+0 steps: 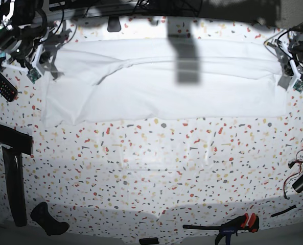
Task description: Fold the T-shirt properly
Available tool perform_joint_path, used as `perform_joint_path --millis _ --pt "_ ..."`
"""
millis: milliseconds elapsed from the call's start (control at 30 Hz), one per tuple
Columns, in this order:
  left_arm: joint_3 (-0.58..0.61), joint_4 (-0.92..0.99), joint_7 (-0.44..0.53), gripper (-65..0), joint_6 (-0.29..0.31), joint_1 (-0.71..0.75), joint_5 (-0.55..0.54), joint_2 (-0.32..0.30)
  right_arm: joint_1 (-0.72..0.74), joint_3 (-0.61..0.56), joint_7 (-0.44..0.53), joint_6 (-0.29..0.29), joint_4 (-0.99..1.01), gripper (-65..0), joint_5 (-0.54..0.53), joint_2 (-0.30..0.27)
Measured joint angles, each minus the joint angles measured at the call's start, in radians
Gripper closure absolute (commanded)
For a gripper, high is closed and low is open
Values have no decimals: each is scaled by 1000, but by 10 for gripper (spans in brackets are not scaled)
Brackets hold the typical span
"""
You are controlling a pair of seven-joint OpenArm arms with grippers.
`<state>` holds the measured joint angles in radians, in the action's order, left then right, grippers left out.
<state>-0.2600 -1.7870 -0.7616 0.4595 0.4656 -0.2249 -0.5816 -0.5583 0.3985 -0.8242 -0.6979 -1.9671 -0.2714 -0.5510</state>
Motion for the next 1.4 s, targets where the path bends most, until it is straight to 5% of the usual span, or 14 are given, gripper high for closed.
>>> perform_joint_path --millis 200,400,733,1067,1267,1400 --pt "0 0 0 0 0 0 0 0 -2 -10 74 -7 0 0 31 -44" --pt "0 0 0 0 -2 0 8 0 60 -11 113 -3 2 0 -159 -42" --pt "0 0 -59 0 -4 0 7 0 241 -11 113 -3 2 0 -276 -39" --pt "0 0 -88 0 -5 0 7 0 251 -132 115 -2 2 0 -237 -39" --pt "0 0 -87 0 -5 0 7 0 294 -157 113 205 3 0 -172 18" --pt "0 0 -87 0 -5 0 7 0 350 -157 117 219 2 0 -174 109"
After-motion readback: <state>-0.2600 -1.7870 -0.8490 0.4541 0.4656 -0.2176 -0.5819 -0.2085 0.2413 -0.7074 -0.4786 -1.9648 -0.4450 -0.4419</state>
